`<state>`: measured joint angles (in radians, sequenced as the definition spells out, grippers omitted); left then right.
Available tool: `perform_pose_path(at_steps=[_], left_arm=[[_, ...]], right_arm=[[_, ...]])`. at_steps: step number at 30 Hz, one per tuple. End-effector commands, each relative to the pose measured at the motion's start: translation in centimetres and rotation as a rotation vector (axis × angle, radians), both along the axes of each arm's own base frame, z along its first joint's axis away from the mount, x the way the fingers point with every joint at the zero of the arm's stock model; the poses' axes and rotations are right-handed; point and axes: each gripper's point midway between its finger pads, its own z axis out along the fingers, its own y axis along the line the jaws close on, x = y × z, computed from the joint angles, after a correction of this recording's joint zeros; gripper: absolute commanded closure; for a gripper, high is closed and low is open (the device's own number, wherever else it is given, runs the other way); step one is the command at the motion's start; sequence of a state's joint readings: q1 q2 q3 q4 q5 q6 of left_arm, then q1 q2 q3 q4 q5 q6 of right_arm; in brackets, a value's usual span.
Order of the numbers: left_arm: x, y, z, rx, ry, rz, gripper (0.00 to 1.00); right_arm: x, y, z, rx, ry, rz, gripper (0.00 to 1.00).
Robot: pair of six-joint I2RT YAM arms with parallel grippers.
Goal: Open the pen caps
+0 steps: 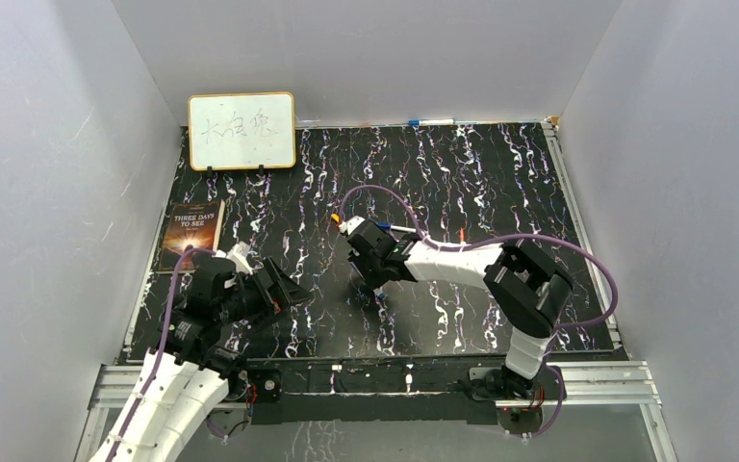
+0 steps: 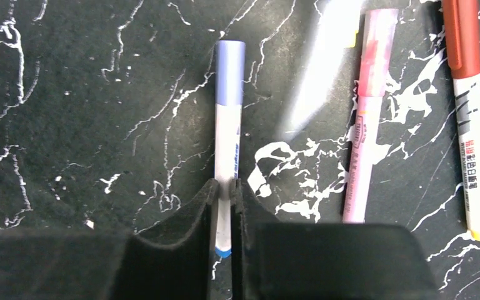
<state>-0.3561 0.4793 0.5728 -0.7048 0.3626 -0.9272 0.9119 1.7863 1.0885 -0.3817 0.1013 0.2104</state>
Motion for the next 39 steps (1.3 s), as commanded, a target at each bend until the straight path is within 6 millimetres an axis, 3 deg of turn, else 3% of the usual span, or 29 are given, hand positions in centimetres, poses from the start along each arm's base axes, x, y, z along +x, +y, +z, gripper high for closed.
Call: perform_pose_path(at_steps=[1,4,10,17,18,19,22,25,31,33,36,39], left_arm=[[-0.7,-0.5,-0.2,-0.033,0.021,-0.027,0.02],[-0.7,-0.7,-0.4,-0.046,0.027,-0.027,0.02],[-0.3,-1.2,-0.6,-0.069,0.028,-0.032,0.02],[-0.1,-1.3,-0.7,-0.073,0.027,-0.031,0.02],[-0.1,-1.3,-0.7,-0.073,0.026,-0.031,0.02],[-0.1,-1.2,-0.8,-0.071,0.027,-0.031,0.02],[-0.1,-1.2,-0.8,-0.075,0.024,-0.027,0.02],[-0.1,-1.3,-0.9,-0.085,0.019,-0.023,0.02],[-0.2,-1.2,-0.9,-0.080,0.020,-0.025,0.02],[-0.2,-1.3,-1.1,-0.080,0.022,-0.028,0.02],[-0.1,-1.3,-1.4,-0.084,0.024,-0.028,0.02],[0.0,-1.6,-1.6,-0.096,0.031,-0.033,0.02]], right_arm=[[-1.9,-0.7,-1.2,-0.039,0.034,0.011,0.97],[-2.8,-0.9,-0.7,-0.024,0.050,0.017,1.00],[-3.7,0.3,3.8,0.116,0.045,0.038,1.00],[-3.0,0.4,4.7,0.116,0.020,0.039,0.99],[-2.8,0.4,4.8,0.119,0.017,0.036,0.87],[-2.6,0.5,4.9,0.123,0.016,0.033,0.68],[-1.3,0.5,5.6,0.144,0.009,0.018,0.49],[0.7,0.0,6.5,0.161,0.005,-0.013,0.44],[6.5,-3.7,10.1,0.236,-0.045,-0.147,0.37],[7.9,-5.2,11.0,0.240,-0.076,-0.188,0.28],[9.8,-7.0,12.3,0.252,-0.107,-0.257,0.03],[11.1,-7.8,13.0,0.272,-0.127,-0.300,0.02]])
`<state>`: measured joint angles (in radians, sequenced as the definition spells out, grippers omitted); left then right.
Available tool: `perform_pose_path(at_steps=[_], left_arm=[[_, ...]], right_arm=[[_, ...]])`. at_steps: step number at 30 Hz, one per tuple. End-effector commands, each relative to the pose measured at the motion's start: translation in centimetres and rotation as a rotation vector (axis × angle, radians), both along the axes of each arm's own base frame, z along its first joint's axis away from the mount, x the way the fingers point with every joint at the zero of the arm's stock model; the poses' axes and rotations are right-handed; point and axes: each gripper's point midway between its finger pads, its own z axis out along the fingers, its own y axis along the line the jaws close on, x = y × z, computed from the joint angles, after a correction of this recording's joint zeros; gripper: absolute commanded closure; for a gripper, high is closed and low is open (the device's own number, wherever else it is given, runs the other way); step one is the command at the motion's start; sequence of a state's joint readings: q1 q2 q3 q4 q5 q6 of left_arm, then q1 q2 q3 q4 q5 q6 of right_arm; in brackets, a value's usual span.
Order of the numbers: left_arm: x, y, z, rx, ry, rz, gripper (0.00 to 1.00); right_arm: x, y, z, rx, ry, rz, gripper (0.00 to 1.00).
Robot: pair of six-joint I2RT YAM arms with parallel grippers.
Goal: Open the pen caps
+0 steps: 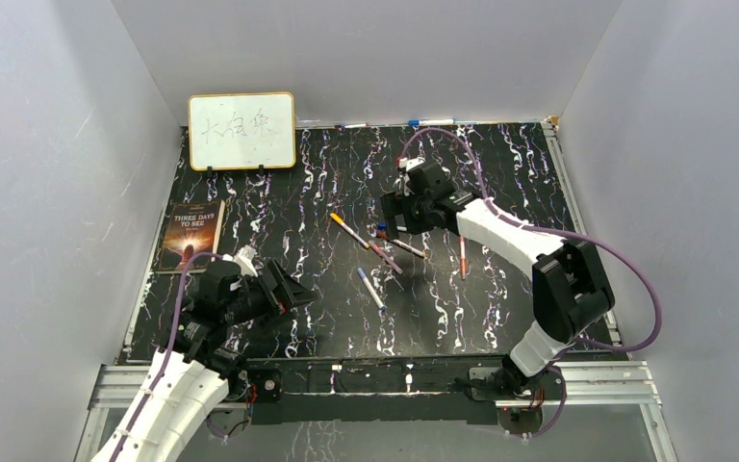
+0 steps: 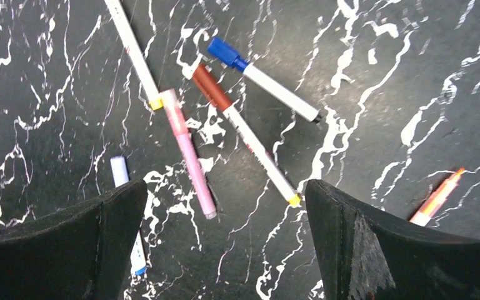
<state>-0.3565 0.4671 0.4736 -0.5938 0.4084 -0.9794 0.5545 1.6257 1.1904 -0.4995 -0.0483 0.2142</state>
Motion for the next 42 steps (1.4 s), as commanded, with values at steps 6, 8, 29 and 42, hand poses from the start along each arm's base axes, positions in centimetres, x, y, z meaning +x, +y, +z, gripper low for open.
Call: perform_pose_path(at_steps=[6,8,29,42], left_arm=[[-0.1,-0.5,0.4,-0.010,0.004,-0.042,0.02],[-0.1,-0.6,0.3,-0.010,0.005,-0.042,0.02],[0.4,-0.8,0.8,-0.015,0.008,-0.042,0.02],[0.7,-1.2,-0.1,-0.014,0.021,-0.065,0.02]], right_arm=[[3.7,-0.9,3.5,0.014,-0.108,-0.061,0.02],[3.7,-0.9,2.6,0.002,-0.094,-0.059,0.02],[14.6,4.9,3.4,0.058,-0.170,-0.088,0.20],[5.1,5.9,-2.0,0.084,0.028,0.048,0.33]])
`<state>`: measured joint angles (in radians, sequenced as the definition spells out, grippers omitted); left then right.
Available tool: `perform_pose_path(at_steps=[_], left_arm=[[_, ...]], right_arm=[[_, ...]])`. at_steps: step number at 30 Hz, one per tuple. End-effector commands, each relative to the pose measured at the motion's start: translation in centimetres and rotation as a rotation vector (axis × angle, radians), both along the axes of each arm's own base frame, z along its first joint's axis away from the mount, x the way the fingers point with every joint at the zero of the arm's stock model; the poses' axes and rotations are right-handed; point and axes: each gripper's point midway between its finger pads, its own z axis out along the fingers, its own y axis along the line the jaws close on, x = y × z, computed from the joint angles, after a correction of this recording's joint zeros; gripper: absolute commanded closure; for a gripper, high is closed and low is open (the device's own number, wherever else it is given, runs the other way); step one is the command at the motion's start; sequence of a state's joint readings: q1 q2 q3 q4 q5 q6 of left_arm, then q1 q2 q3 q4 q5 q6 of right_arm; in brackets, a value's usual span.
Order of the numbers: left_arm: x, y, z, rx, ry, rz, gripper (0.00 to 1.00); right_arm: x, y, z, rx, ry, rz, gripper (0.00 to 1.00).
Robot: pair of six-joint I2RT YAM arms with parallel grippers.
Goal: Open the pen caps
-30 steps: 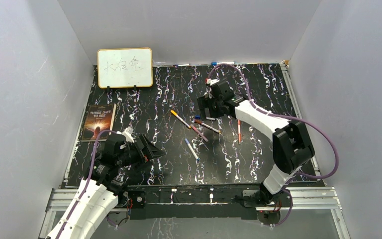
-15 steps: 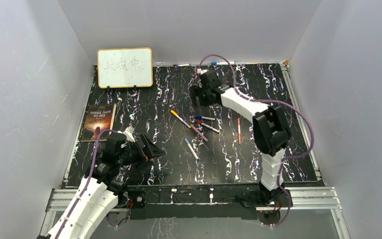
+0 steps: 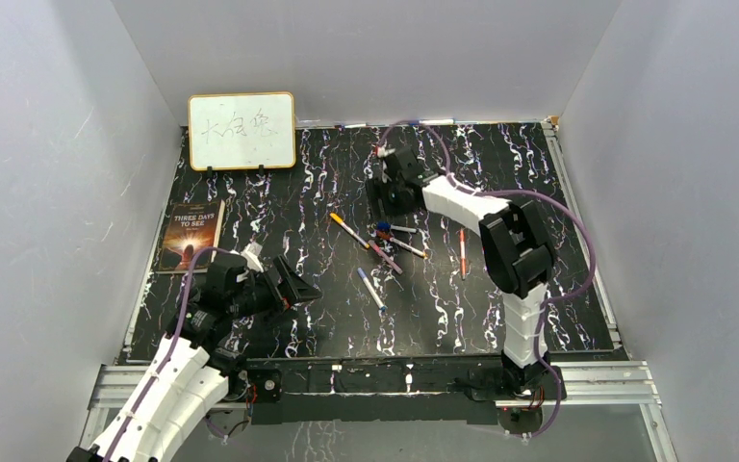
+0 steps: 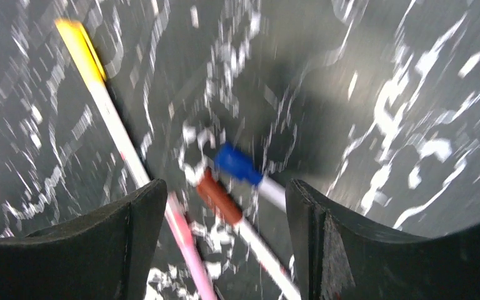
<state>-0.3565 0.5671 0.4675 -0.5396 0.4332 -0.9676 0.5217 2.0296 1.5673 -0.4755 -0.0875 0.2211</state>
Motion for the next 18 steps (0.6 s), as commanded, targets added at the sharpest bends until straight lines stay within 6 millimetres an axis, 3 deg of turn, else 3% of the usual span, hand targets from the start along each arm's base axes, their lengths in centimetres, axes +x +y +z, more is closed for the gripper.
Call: perform_pose_path(at_steps=[1,4,8,11,18], left_arm=[[0.1,-0.6,0.9,-0.023,-0.027,-0.041,0.02],[0.2,-0.7,1.2,-0.023,-0.032,-0.046,0.02],[0.0,-0.5,1.2,-0.021,-0.036,-0.044,0.02],[-0.3,-0.4,1.0,-0.020,-0.033,-0.043,0.02],[-0.7,-0.2,0.8,-0.034,-0.032,-0.026,0.02]], right_arm=[[-5.1,1.5,0.9,0.045,0.015,0.075,0.33],[-8.1,1.4,-0.1,0.008,0.035,0.103,0.32],[-10.6,0.6,-0.1,-0.011,0.031,0.101,0.32],[-11.9,0.7,1.1,-0.003,0.002,0.107,0.33],[-13.9,1.0,0.7,-0.022,0.003,0.131,0.42]])
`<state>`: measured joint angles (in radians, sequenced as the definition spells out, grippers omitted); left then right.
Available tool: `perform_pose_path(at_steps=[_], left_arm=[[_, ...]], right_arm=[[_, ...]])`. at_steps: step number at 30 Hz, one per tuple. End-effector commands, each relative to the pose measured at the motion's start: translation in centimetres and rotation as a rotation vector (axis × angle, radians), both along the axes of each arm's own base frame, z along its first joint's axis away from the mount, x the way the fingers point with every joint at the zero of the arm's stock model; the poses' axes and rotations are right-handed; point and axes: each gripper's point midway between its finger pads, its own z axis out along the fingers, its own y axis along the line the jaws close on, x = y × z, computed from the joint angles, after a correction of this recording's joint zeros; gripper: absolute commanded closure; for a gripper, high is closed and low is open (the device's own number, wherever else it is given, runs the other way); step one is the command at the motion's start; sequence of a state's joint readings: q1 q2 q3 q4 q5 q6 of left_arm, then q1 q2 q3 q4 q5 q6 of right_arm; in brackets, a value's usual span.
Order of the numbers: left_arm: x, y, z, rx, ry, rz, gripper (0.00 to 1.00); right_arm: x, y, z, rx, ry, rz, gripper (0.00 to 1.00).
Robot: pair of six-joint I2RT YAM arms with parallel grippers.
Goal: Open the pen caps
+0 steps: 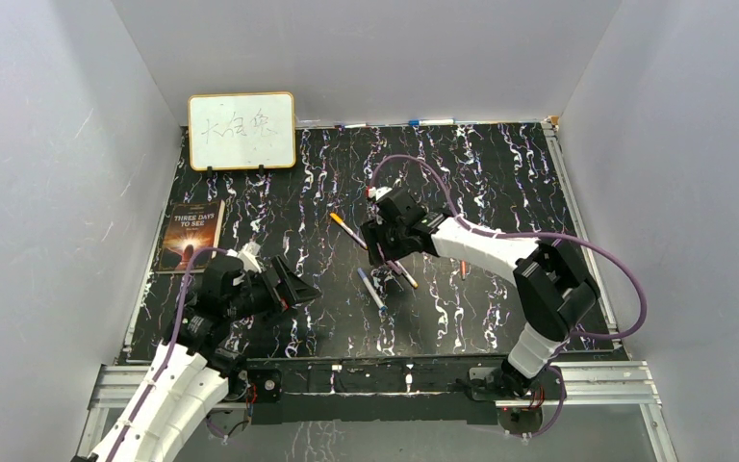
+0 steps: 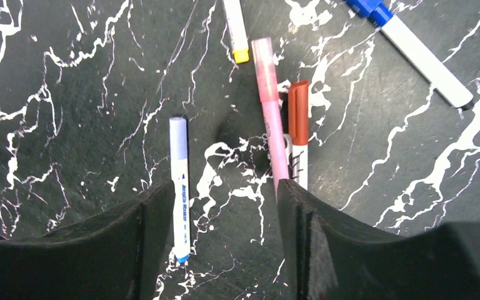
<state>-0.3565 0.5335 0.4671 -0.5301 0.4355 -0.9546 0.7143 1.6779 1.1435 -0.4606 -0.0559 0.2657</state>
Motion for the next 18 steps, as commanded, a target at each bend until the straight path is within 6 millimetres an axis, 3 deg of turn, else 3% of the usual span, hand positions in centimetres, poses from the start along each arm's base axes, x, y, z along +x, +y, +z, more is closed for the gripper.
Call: perform_pose_path(at_steps=[1,12,18], left_arm=[[-0.8,-0.2,0.2,-0.022,0.014,-0.014,0.02],[-1.3,0.3,0.0,-0.013,0.017,0.006,0.02],[-1.4,0.4,-0.2,-0.007,0.024,0.015,0.02]], right_arm=[[-0.4,0.6,0.6,0.016,-0.044,-0.001,0.45],[-5.0,2.8,-1.4,0.010,-0.001,0.092,0.52],[-6.5,3.2,-3.1,-0.038,0.009,0.089,0.57]])
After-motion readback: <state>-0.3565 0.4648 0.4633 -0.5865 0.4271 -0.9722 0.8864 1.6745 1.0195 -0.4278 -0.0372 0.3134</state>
